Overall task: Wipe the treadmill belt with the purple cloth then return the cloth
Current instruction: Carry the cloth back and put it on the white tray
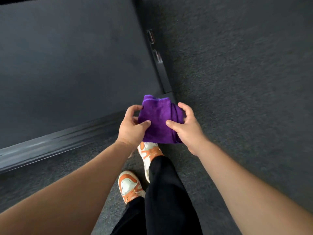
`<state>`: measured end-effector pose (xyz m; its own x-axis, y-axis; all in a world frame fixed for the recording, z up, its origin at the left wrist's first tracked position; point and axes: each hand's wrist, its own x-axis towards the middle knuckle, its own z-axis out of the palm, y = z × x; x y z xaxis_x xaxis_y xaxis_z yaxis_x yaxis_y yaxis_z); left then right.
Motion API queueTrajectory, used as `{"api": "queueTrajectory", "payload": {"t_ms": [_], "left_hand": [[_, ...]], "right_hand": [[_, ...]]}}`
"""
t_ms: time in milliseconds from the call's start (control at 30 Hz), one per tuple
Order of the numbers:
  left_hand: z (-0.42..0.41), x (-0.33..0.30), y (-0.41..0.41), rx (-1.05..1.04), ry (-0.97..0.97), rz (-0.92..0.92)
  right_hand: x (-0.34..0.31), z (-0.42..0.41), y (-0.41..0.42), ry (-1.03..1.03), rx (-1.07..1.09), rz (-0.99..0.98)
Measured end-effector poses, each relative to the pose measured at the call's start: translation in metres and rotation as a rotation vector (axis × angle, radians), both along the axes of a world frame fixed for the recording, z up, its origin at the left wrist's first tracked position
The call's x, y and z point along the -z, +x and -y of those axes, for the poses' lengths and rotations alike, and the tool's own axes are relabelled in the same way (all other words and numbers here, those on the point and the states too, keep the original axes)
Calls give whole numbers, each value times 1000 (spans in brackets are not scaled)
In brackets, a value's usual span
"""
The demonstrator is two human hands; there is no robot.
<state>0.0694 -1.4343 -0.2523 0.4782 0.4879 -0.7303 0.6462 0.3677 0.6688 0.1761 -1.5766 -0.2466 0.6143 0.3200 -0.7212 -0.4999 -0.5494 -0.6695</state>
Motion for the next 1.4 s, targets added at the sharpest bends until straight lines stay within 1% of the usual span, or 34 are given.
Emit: {"api": "queueTrajectory", "payload": {"t_ms": [100, 200, 267, 367, 467, 567, 633, 733, 767, 800, 900, 967, 1033, 1100, 1167, 1300, 1367, 1400], "left_hand": [[33, -10, 2, 104, 24, 38], [61, -19, 7, 160, -33, 81], [78, -23, 10, 233, -80, 81], [111, -32, 21, 357, -137, 79], [148, -44, 38, 356, -155, 68], [194, -65, 65, 340, -170, 25], [224, -82, 84, 352, -246, -6], [266, -109, 116, 400, -443, -51], [280, -119, 127, 424, -474, -52], [294, -128, 137, 436, -470, -52], [332, -149, 168, 446, -336, -13], [356, -167, 187, 486, -248, 5], [376, -188, 205, 518, -209, 25], [390, -210, 220, 503, -186, 52], [399, -229, 237, 445, -209, 93], [389, -268, 282, 246, -387, 41], [376, -285, 309, 227, -475, 25], [369, -291, 324, 217, -483, 33]], "right_hand": [[-5, 38, -8, -14, 88, 118], [-9, 73, -11, 44, 148, 141], [-14, 96, -10, 68, 119, 126], [-25, 134, -3, 85, 14, 150], [-40, 172, 9, 51, -88, 199], [-56, 221, 31, 18, -124, 197], [-72, 256, 46, 4, -123, 179], [-104, 305, 70, -7, -90, 172], [-116, 322, 78, 8, -65, 162], [-128, 338, 86, 28, -33, 137], [-161, 381, 107, 92, 30, 33], [-177, 405, 121, 59, -7, 35], [-194, 424, 138, 28, -42, 52], [-212, 438, 156, 29, -26, 55], [-234, 446, 177, 53, -18, 61], [-275, 440, 228, 101, -106, 52], [-291, 430, 260, 66, -121, 91], [-296, 425, 277, 39, -76, 112]]}}
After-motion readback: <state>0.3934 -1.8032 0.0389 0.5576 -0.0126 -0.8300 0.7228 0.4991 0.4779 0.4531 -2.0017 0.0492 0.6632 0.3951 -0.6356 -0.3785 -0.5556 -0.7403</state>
